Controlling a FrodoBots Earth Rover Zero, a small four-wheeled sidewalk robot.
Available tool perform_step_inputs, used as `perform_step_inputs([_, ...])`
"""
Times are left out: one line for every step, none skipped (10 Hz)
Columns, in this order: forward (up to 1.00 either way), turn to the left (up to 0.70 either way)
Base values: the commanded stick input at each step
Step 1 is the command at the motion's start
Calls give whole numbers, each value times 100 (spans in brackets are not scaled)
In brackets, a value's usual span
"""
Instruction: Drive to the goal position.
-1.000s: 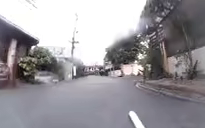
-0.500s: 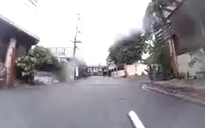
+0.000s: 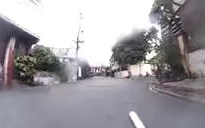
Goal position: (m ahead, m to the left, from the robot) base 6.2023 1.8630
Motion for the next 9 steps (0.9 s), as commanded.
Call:
perform_step_inputs([85,-21])
perform_step_inputs([85,-25])
perform_step_inputs([85,-29])
perform_step_inputs([85,-32])
perform_step_inputs([85,-34])
perform_step_inputs([85,-34])
perform_step_inputs([85,-34])
perform_step_inputs([85,-34])
perform_step_inputs([85,-34])
